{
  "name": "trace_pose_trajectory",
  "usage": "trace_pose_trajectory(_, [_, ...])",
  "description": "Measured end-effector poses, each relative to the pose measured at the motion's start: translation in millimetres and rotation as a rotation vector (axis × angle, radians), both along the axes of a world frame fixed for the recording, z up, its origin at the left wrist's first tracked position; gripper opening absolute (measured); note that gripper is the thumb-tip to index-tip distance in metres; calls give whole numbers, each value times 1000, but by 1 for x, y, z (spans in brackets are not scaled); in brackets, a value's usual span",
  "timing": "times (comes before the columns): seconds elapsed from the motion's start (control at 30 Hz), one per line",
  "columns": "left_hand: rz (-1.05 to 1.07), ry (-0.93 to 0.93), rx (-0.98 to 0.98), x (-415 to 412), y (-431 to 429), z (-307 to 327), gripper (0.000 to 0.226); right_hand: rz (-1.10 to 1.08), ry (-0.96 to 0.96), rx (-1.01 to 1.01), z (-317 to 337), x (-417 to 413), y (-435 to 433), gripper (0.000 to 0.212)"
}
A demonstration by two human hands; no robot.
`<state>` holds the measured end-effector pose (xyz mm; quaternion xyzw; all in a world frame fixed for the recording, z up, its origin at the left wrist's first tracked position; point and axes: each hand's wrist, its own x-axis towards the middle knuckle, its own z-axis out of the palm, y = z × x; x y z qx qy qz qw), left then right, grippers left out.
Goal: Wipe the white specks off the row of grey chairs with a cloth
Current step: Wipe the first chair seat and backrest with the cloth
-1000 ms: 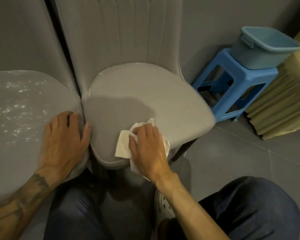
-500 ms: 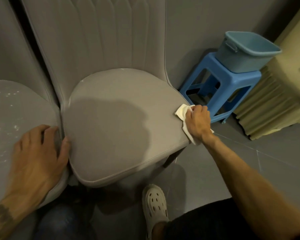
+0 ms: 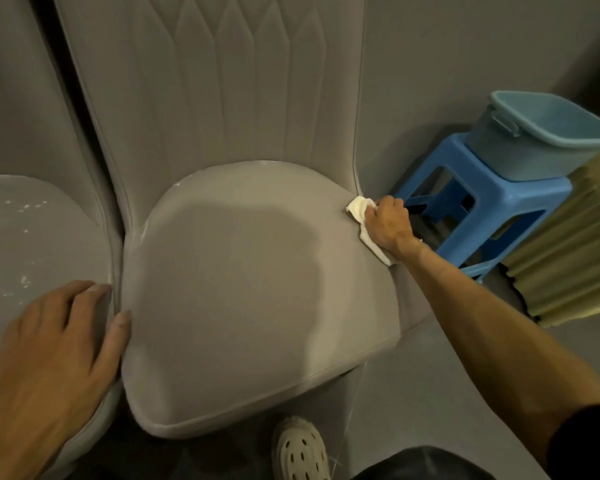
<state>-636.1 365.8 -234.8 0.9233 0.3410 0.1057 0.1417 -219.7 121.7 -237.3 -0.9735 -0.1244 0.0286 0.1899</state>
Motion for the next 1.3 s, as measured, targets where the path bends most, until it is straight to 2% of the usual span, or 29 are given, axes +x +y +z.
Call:
trace_pose_trajectory(0.27, [-11,36,64,4,-1,6,70,56,-15,99,-2,23,20,36])
trace_pose_trajectory(0.53, [-74,26,122,-1,6,-3,56,87,-118,42,-7,-12,-21,37])
trace_pose_trajectory(0.67, [-140,17,159,-5,12,-1,52,5,-172,7,-6,-34,-25,39])
trace_pose_trajectory(0.93, [-122,21,207,52,33,10,52,-58,-217,-49,3,-21,33,39])
trace_pose_trajectory(1.1, [-88,79,212,89,49,13,58,-65,-193,8,5,-7,58,40])
trace_pose_trajectory(1.2, [-79,72,224,91,53,11,56,26,-143,52,6,-10,46,43])
trace_pose_trajectory(1.3, [-100,69,205,85,54,8,57,145,-186,7,1,-26,24,50])
